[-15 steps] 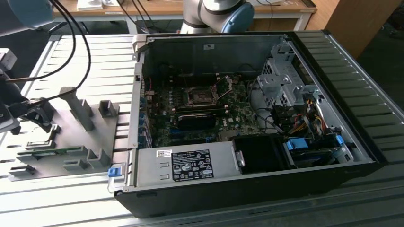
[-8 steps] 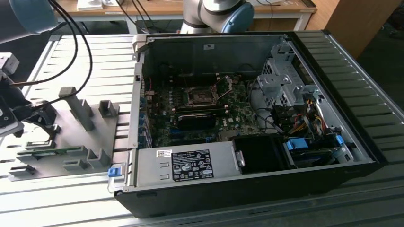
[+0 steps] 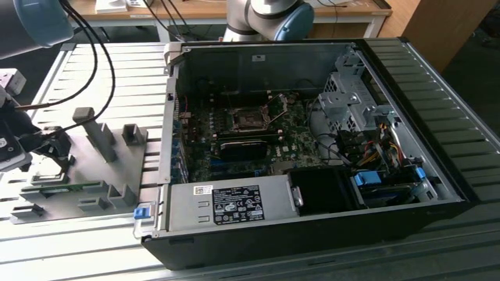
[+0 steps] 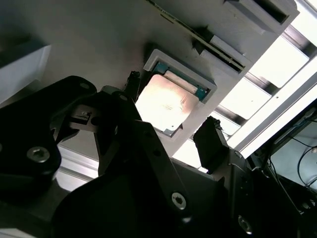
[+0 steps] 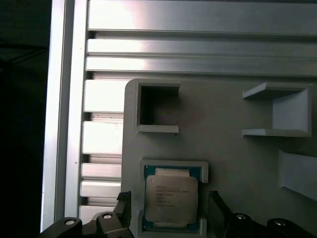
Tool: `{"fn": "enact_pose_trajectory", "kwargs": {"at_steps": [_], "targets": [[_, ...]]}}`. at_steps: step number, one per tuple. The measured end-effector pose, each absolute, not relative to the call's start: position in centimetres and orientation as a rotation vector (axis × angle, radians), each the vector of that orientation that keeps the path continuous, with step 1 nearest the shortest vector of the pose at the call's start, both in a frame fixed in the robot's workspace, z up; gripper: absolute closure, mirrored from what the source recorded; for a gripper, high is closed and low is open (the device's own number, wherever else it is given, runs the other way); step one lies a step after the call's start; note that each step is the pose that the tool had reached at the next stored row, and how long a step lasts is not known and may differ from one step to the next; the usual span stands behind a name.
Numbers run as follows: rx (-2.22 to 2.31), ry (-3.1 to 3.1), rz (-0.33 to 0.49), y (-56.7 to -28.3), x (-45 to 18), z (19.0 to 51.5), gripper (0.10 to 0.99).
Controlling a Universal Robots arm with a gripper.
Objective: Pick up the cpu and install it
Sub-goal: 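Pick up the cpu and move it towards the insertion slot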
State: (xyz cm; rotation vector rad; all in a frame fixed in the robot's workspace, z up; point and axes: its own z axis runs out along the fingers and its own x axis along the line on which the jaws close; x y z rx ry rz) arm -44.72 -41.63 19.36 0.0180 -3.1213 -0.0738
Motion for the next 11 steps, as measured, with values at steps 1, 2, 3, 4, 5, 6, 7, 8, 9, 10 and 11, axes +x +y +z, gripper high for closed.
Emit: {"fn": "enact_pose_trajectory", "kwargs": {"at_steps": [1,2,3,4,5,6,7,8,9,10,11], "targets": [[0.018,-3.121,-0.074,-41.61,-44.72,19.31,0.369],[0.018,-3.121,-0.074,-41.6,-44.72,19.25,0.369],[0.018,-3.121,-0.074,-41.59,-44.72,19.17,0.369],[0.018,-3.121,-0.074,-41.59,-44.72,19.08,0.369],[0.018,-3.121,-0.074,-41.58,-44.72,18.99,0.369],[0.018,-3.121,-0.074,-41.58,-44.72,18.88,0.369],[0.018,-3.121,-0.074,-41.58,-44.72,18.81,0.369],[0.018,-3.121,-0.074,-41.58,-44.72,18.74,0.369],[0.018,-3.121,-0.074,-41.58,-44.72,18.67,0.384],[0.018,-3.121,-0.074,-41.58,-44.72,18.6,0.384],[0.018,-3.121,-0.074,-41.58,-44.72,18.54,0.451]]}}
